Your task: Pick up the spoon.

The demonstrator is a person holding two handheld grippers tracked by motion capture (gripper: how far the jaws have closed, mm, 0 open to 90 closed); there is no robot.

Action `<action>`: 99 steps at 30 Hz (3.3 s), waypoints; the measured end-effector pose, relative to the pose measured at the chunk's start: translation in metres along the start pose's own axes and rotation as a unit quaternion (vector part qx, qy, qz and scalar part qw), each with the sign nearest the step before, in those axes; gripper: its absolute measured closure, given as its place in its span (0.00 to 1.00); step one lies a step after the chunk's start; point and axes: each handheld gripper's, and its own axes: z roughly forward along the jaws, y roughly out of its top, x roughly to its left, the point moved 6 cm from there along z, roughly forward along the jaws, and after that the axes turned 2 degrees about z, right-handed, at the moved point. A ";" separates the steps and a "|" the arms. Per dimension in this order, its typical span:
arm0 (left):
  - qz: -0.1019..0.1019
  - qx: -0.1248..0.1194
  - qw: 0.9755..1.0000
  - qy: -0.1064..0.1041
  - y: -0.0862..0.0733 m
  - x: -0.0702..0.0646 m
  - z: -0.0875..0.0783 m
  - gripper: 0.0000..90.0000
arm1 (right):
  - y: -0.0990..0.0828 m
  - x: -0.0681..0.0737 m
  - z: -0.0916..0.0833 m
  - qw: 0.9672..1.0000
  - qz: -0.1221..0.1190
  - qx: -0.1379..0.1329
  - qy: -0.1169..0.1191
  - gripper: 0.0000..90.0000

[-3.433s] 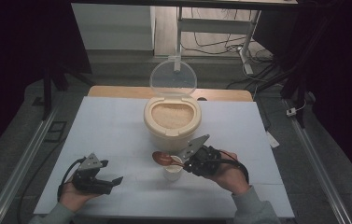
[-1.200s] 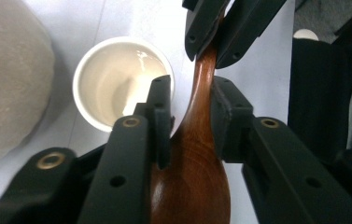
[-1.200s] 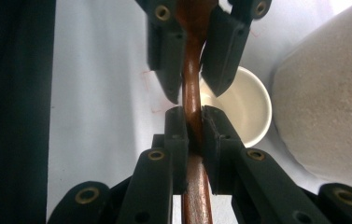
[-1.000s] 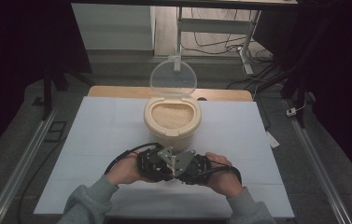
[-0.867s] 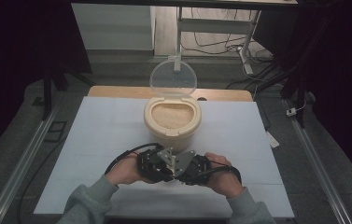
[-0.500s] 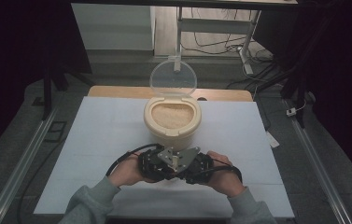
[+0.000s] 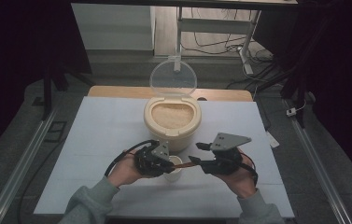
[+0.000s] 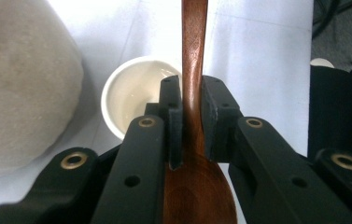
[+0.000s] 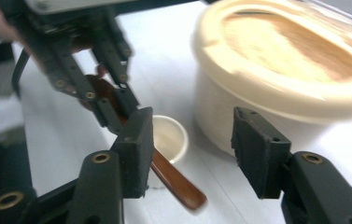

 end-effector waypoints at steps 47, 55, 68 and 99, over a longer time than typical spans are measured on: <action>-0.013 -0.075 0.994 0.073 0.011 0.000 -0.015 0.88 | -0.025 0.000 0.025 0.966 0.234 -0.106 -0.016 0.56; -0.010 -0.076 0.994 0.081 0.011 0.000 -0.017 0.88 | -0.020 0.001 0.023 0.962 0.241 -0.128 -0.011 0.64; 0.003 -0.070 0.994 0.080 0.012 -0.003 -0.013 0.88 | -0.010 0.006 0.016 0.956 0.234 -0.173 0.045 0.89; -0.133 -0.172 0.970 0.109 -0.042 -0.005 -0.056 0.28 | -0.003 -0.006 -0.007 0.942 0.215 -0.249 0.068 0.92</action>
